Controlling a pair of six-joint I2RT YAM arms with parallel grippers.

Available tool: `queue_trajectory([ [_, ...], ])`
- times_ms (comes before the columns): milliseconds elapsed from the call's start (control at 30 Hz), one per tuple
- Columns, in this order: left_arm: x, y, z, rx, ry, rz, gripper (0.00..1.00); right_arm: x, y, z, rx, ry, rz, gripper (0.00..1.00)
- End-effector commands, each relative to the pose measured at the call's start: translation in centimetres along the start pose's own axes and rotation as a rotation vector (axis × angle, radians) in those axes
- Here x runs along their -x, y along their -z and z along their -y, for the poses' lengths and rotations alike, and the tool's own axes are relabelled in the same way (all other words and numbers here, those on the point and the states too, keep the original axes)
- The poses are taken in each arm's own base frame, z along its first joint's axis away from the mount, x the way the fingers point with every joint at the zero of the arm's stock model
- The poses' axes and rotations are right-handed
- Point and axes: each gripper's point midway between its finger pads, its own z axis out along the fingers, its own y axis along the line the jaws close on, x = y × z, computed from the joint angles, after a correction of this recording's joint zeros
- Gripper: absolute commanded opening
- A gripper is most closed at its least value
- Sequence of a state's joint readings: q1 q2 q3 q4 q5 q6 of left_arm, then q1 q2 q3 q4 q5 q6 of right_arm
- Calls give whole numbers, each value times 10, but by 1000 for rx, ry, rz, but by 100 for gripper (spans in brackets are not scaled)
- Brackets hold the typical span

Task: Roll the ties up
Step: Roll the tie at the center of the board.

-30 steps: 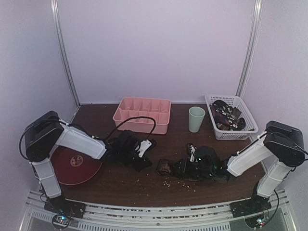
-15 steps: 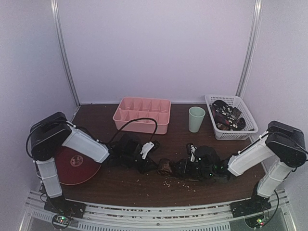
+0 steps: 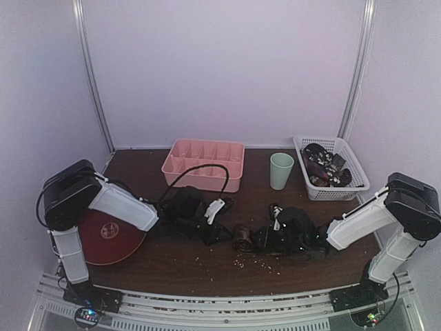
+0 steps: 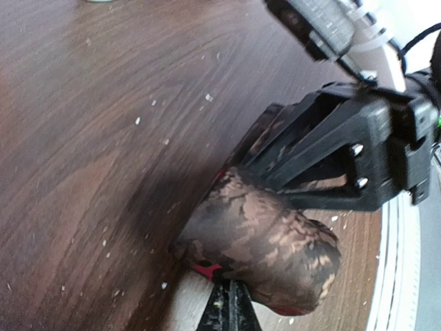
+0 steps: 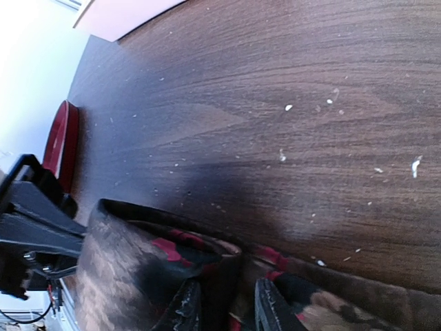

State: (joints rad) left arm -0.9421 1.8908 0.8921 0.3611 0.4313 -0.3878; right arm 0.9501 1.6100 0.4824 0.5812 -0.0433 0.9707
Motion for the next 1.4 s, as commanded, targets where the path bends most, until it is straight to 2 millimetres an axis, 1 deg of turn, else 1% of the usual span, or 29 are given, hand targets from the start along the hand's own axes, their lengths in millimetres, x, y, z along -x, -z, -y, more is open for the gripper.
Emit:
queue_trajectory([
  [0,22,-7,21,-53,-45,38,0,-6,0,-2,-23,51,-32,29],
  [133,26,-8,24,-52,-55,33,0,-7,0,-3,-36,73,-32,27],
  [300,20,-14,23,-34,-67,-7,0,-6,3,0,-53,83,-19,25],
  [500,16,-18,19,-2,-78,-41,0,-3,9,13,-107,97,7,22],
  [767,16,-23,17,14,-101,-90,5,-1,16,22,-137,114,24,13],
  [867,16,-25,16,19,-106,-102,6,0,19,25,-153,118,32,13],
  [1100,22,-27,17,22,-108,-99,6,2,27,31,-175,119,51,16],
  [1267,21,-27,15,30,-108,-103,6,13,38,21,-151,124,87,16],
  [1367,22,-27,15,30,-107,-101,6,15,33,13,-136,143,82,16],
])
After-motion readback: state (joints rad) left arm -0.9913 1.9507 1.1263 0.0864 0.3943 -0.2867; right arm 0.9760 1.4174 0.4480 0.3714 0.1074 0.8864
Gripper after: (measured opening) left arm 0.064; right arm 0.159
